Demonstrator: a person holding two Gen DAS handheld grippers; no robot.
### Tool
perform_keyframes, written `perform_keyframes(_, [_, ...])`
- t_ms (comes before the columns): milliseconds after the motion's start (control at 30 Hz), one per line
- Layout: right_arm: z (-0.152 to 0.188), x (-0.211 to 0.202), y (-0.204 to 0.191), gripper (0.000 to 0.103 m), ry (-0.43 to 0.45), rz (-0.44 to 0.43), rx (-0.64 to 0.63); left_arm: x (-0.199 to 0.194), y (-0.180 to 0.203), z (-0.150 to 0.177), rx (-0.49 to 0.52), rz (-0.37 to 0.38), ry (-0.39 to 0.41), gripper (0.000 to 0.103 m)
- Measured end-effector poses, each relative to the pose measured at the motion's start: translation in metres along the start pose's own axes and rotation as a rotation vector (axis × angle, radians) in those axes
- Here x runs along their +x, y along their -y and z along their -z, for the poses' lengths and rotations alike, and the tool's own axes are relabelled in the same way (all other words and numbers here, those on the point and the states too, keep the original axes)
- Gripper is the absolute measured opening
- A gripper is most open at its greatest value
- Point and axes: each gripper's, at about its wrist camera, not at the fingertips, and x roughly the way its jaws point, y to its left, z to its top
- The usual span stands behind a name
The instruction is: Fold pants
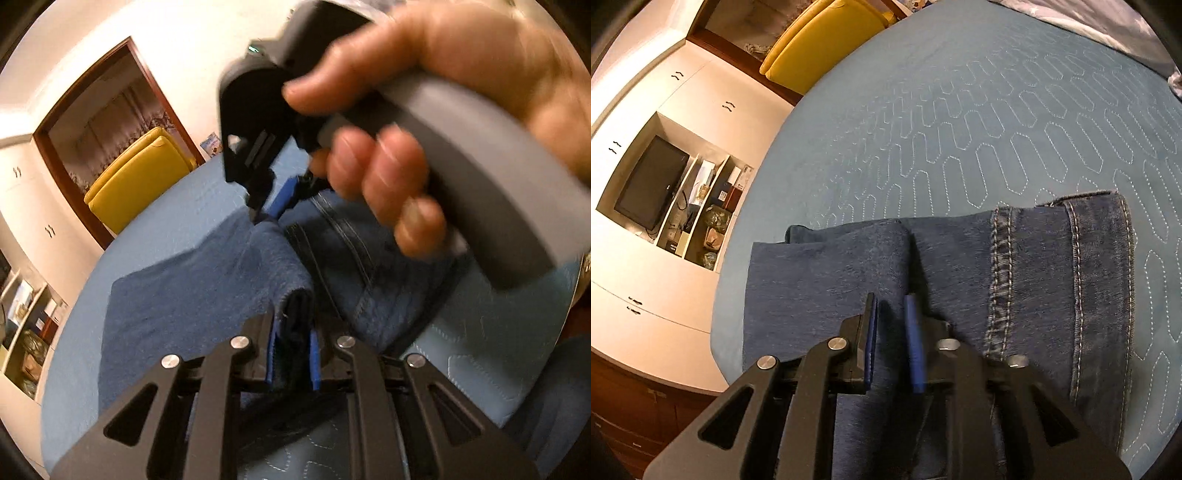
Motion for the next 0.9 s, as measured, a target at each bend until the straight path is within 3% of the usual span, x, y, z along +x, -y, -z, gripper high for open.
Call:
perform_keyframes(33, [0.002, 0.002, 0.003, 0.025, -0.011, -0.012, -0.001, 0.001, 0.004, 0.003, 0.013, -0.009, 0.005, 0.022])
perform_keyframes(100, [0.001, 0.009, 0.009, 0.039, -0.026, -0.009, 0.002, 0.002, 0.015, 0.008, 0.042, -0.013, 0.024, 0.033])
perform_keyframes(133, [0.003, 0.01, 0.01, 0.04, -0.028, -0.003, -0.001, 0.0, 0.015, 0.013, 0.063, -0.017, 0.038, 0.035])
perform_keyframes(233, [0.01, 0.017, 0.0, 0.04, -0.013, 0.031, -0.045, 0.004, 0.025, 0.022, 0.11, -0.046, 0.066, 0.035])
perform_keyframes(500, [0.021, 0.034, -0.043, 0.039, 0.038, 0.268, -0.236, -0.018, 0.028, 0.027, 0.152, -0.152, 0.135, 0.035])
perform_keyframes(600, [0.025, 0.041, -0.051, 0.039, 0.039, 0.315, -0.277, -0.019, 0.022, 0.022, 0.164, -0.136, 0.109, 0.038])
perform_keyframes(667, [0.025, 0.046, -0.054, 0.039, 0.039, 0.33, -0.289, -0.018, 0.021, 0.025, 0.149, -0.123, 0.087, 0.034])
perform_keyframes(700, [0.025, 0.047, -0.056, 0.039, 0.04, 0.334, -0.292, -0.017, 0.019, 0.028, 0.139, -0.108, 0.072, 0.025])
perform_keyframes(900, [0.026, 0.045, -0.053, 0.039, 0.04, 0.341, -0.307, -0.018, 0.009, 0.029, 0.109, -0.095, 0.094, 0.014])
